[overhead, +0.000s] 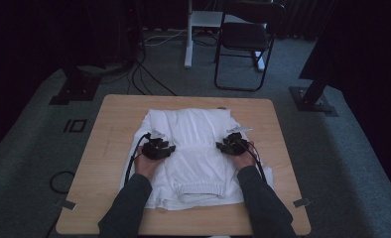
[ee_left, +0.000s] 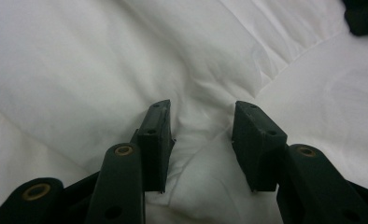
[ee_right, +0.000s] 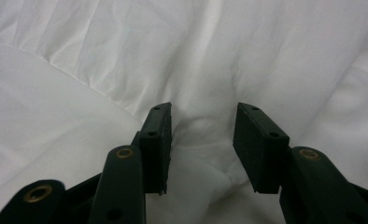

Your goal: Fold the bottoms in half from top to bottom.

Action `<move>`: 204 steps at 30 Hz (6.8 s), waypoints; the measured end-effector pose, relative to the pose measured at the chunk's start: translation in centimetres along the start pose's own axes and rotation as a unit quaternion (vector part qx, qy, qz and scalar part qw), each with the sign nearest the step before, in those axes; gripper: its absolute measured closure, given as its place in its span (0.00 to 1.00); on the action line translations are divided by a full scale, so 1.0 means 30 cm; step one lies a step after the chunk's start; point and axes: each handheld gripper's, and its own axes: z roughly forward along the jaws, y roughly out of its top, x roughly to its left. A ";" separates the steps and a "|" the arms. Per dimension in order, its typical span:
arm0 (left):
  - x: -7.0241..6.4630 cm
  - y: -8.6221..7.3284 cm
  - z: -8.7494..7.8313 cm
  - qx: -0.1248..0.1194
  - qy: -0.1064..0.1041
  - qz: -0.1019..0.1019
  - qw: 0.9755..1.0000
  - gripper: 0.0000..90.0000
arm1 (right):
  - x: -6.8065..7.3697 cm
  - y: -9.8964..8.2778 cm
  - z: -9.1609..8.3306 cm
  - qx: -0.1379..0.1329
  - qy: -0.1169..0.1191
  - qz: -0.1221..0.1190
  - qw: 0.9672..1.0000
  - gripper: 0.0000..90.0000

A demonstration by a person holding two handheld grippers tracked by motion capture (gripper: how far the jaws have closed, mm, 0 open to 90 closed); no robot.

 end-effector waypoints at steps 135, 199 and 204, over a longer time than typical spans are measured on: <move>0.203 0.181 -0.205 -0.091 0.024 -0.114 0.989 0.92 | -0.170 0.209 -0.176 -0.102 -0.010 0.037 0.994 0.94; 0.096 0.029 -0.062 0.055 0.135 -0.026 0.989 0.91 | -0.063 -0.036 -0.062 -0.005 0.009 0.021 1.000 0.92; 0.112 0.045 -0.045 0.048 0.135 -0.053 0.988 0.91 | -0.074 -0.016 -0.031 -0.016 0.007 0.042 0.999 0.93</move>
